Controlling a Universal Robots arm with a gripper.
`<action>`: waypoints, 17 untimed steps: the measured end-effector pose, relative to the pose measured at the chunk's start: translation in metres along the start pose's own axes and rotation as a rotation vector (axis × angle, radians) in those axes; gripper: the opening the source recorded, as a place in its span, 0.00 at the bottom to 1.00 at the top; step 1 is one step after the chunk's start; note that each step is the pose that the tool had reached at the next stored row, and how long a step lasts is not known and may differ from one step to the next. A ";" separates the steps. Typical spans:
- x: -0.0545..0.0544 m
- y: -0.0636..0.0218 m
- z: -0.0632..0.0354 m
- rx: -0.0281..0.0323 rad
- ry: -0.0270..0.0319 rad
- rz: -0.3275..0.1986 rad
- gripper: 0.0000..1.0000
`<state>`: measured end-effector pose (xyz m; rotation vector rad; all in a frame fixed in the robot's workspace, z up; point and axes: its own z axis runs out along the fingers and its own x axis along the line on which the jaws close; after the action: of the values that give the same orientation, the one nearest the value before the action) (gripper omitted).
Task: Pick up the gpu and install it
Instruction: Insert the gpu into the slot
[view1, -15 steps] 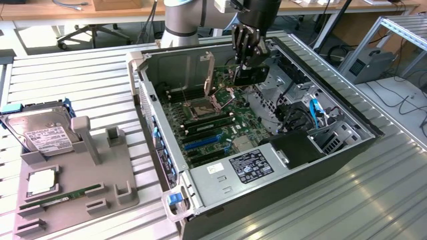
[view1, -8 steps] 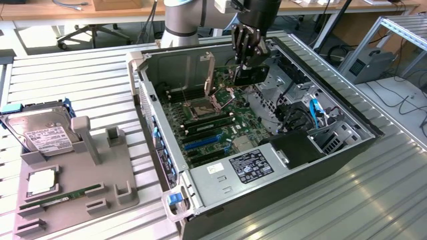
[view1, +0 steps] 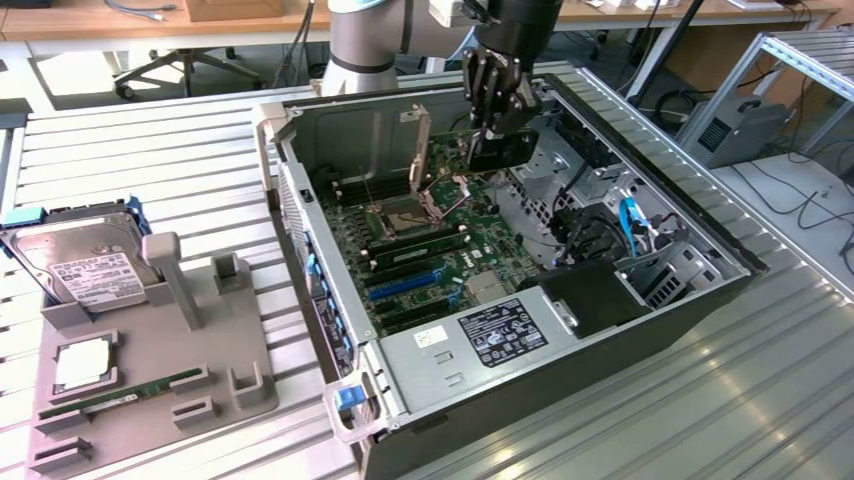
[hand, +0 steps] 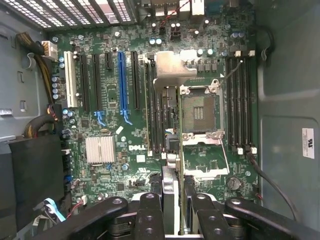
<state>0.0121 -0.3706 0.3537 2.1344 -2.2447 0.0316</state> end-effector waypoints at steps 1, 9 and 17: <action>0.000 0.0000 0.0000 -0.0005 -0.0082 0.000 0.27; 0.001 -0.0001 0.0001 -0.0040 -0.0800 -0.002 0.27; 0.001 -0.0001 0.0000 -0.0044 -0.0899 -0.025 0.27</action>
<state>0.0121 -0.3717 0.3538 2.2046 -2.2620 -0.0715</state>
